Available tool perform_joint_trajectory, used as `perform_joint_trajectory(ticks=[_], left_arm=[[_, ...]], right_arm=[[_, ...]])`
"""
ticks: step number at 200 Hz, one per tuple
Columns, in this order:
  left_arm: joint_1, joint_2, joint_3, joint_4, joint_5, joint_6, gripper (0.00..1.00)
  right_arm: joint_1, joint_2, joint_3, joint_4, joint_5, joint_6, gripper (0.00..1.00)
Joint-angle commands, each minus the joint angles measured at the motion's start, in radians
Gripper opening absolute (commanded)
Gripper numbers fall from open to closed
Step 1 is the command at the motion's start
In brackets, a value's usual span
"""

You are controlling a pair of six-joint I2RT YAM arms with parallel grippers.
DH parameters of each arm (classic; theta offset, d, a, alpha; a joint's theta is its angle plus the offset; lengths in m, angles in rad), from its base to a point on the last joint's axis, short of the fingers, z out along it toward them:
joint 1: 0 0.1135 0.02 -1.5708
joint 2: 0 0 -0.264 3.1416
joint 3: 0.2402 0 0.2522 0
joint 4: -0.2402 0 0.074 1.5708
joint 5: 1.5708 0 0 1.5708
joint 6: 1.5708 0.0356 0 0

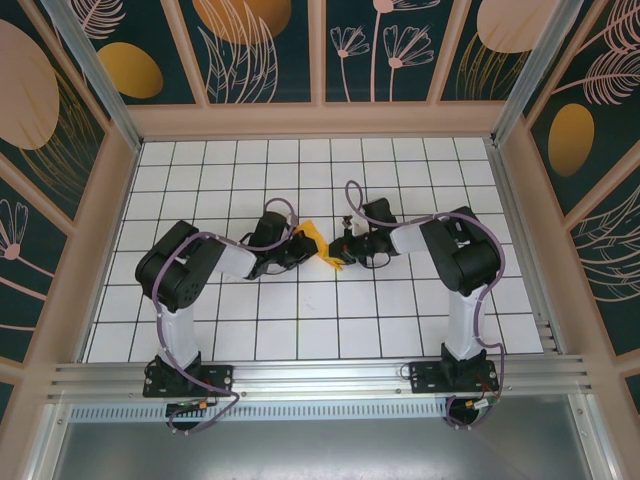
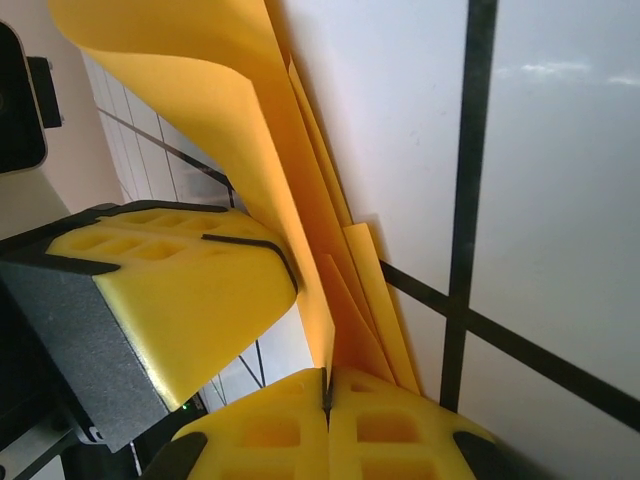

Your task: Fold a paper plane with a square sheet of paper (pick it up from the middle)

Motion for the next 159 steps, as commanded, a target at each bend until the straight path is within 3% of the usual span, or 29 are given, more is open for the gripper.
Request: perform_joint_trajectory(ticks=[1,27,57,159], left_arm=[[-0.004,0.046,0.048,-0.181,-0.09,0.029,0.01],[-0.004,0.06,0.081,-0.295,-0.142,0.049,0.0],[-0.004,0.067,0.089,-0.314,-0.152,0.048,0.0],[-0.004,0.075,0.096,-0.331,-0.16,0.055,0.0]], right_arm=[[-0.001,-0.008,0.032,-0.093,0.058,-0.078,0.05],[0.009,-0.047,0.093,-0.223,0.105,-0.225,0.16],[0.011,-0.09,0.075,-0.254,0.092,-0.297,0.2],[0.001,-0.054,0.032,-0.257,0.121,-0.286,0.03]])
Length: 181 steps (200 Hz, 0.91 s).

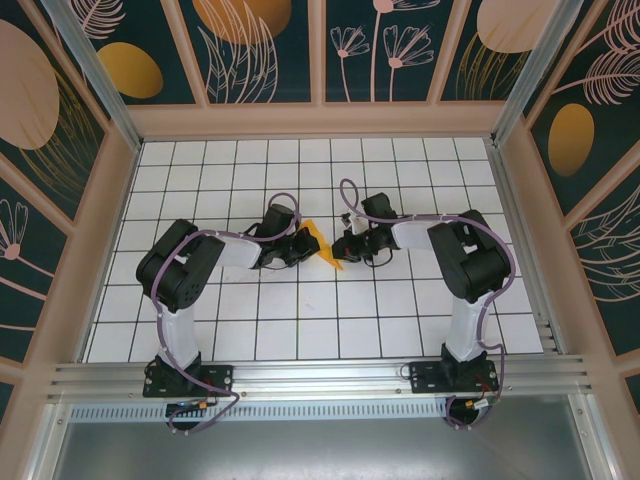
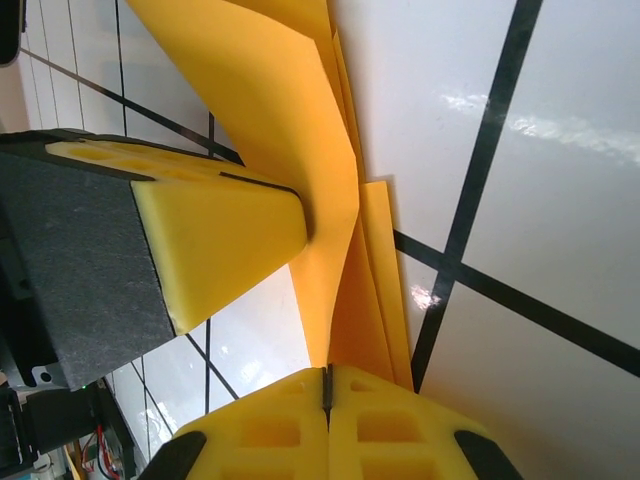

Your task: Fold a paper plane with a square sheet of paper (pick it up from the middle)

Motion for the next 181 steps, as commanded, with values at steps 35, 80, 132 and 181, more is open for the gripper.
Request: perform_joint_trajectory(ticks=[35,80,132,181], left_arm=[[0.005,0.076,-0.011,-0.109,-0.12,0.035,0.0],[0.004,0.08,-0.008,-0.106,-0.116,0.034,0.0],[0.004,0.08,-0.012,-0.104,-0.115,0.032,0.0],[0.004,0.083,-0.014,-0.105,-0.115,0.032,0.0]], right_arm=[[-0.005,-0.067,-0.04,-0.011,-0.005,-0.034,0.18],[0.007,-0.096,-0.067,-0.036,0.019,-0.098,0.22],[0.011,-0.056,-0.057,-0.039,0.025,-0.1,0.11],[0.008,-0.015,-0.066,-0.057,0.02,-0.089,0.06]])
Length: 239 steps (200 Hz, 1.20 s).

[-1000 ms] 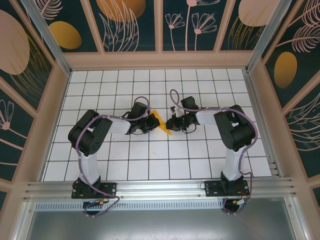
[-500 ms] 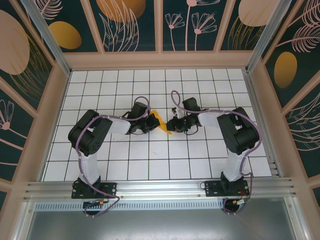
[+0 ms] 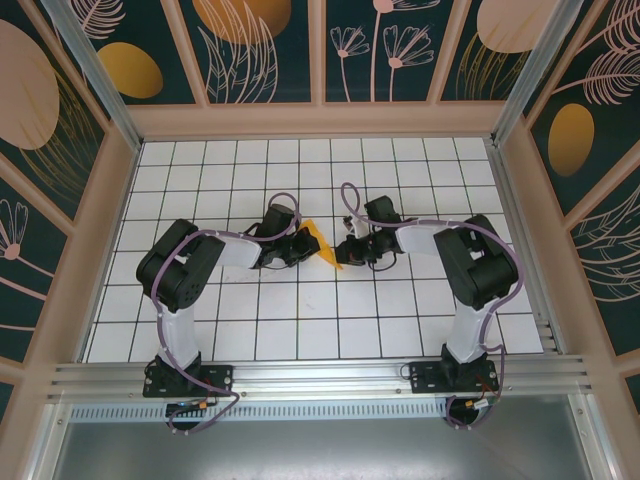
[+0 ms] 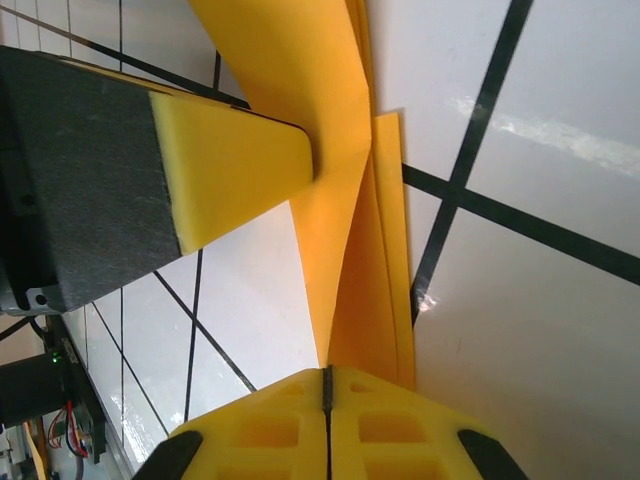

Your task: Fold a paper plane with a square sheet of paper (pick it up from the middle)

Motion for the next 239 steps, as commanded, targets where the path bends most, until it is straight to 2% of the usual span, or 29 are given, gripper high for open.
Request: perform_joint_trajectory(ticks=[1,44,80,95,116,149,239], left_arm=[[0.004,0.081,-0.016,-0.104,-0.115,0.031,0.0],[0.004,0.081,-0.016,-0.113,-0.121,0.032,0.0],[0.005,0.084,-0.011,-0.122,-0.126,0.032,0.0],[0.004,0.086,-0.005,-0.128,-0.128,0.032,0.0],[0.005,0.09,-0.002,-0.137,-0.131,0.032,0.0],[0.004,0.092,0.003,-0.147,-0.134,0.029,0.0],[0.004,0.091,0.006,-0.178,-0.155,0.035,0.0]], right_arm=[[0.006,0.045,-0.014,-0.035,0.0,-0.009,0.06],[-0.014,0.06,-0.01,-0.04,0.009,0.017,0.06],[-0.011,-0.062,0.012,-0.048,0.042,0.034,0.19],[0.003,-0.091,0.022,-0.066,0.085,0.022,0.2],[0.049,-0.079,0.053,-0.105,0.121,-0.007,0.19],[0.107,-0.008,0.105,-0.147,0.165,-0.023,0.12],[0.078,0.049,0.066,-0.15,0.185,-0.013,0.08]])
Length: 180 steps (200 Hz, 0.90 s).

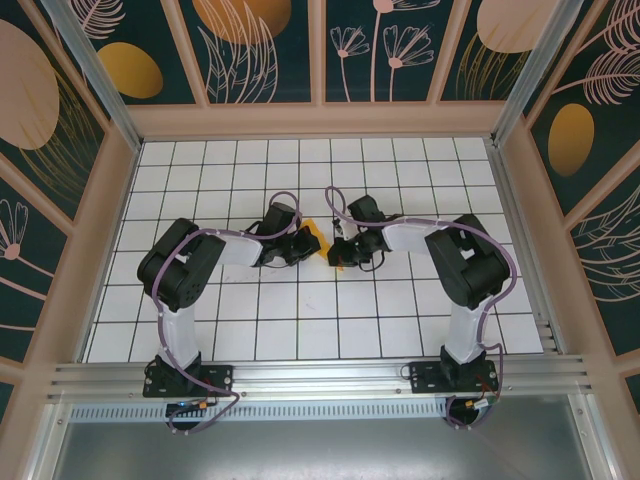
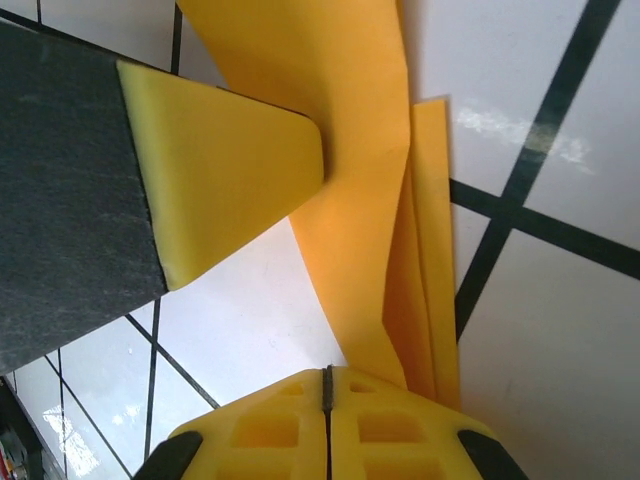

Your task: Fold a paper plane with a square sheet of paper (pick it up from the middle)

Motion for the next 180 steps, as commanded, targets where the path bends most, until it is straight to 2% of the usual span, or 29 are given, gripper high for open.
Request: perform_joint_trajectory(ticks=[1,64,70,117,180], left_arm=[[0.004,0.082,-0.018,-0.144,-0.149,0.035,0.0],[0.005,0.082,-0.021,-0.153,-0.158,0.039,0.0],[0.005,0.082,-0.02,-0.152,-0.158,0.04,0.0],[0.005,0.079,-0.021,-0.153,-0.159,0.04,0.0],[0.004,0.079,-0.028,-0.148,-0.161,0.042,0.0]], right_arm=[[-0.01,0.024,-0.028,-0.032,0.024,-0.013,0.08],[-0.009,0.034,-0.108,-0.015,-0.008,-0.017,0.07],[-0.036,0.032,-0.108,-0.012,-0.01,-0.013,0.06],[-0.045,-0.058,-0.111,0.021,-0.055,0.02,0.06],[-0.078,-0.068,-0.253,0.053,-0.046,0.069,0.0]])
